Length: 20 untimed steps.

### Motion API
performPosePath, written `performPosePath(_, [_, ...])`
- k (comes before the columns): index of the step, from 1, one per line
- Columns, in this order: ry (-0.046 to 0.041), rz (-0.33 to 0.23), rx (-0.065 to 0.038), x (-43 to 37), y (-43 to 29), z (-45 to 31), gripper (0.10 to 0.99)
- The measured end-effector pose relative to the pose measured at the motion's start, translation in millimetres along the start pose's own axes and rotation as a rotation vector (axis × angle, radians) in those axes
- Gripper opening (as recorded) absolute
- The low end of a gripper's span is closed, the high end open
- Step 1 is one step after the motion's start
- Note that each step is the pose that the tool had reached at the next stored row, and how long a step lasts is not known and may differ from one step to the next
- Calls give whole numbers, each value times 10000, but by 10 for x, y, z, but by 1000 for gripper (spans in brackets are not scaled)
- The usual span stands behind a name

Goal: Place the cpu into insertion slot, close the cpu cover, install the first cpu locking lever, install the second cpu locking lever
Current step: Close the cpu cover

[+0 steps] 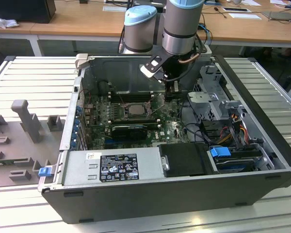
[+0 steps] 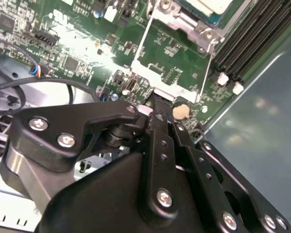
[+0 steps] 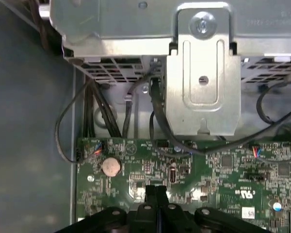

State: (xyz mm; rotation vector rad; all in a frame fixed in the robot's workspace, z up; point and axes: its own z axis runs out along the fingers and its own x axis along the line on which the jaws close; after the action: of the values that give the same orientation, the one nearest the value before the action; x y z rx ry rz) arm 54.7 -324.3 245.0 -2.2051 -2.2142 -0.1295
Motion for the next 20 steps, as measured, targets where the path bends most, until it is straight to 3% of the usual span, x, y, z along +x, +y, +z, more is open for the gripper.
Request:
performPosePath(4, [-2,0,1,-1,-59,-4,106])
performPosePath(20, [-2,0,1,0,-126,-7,106])
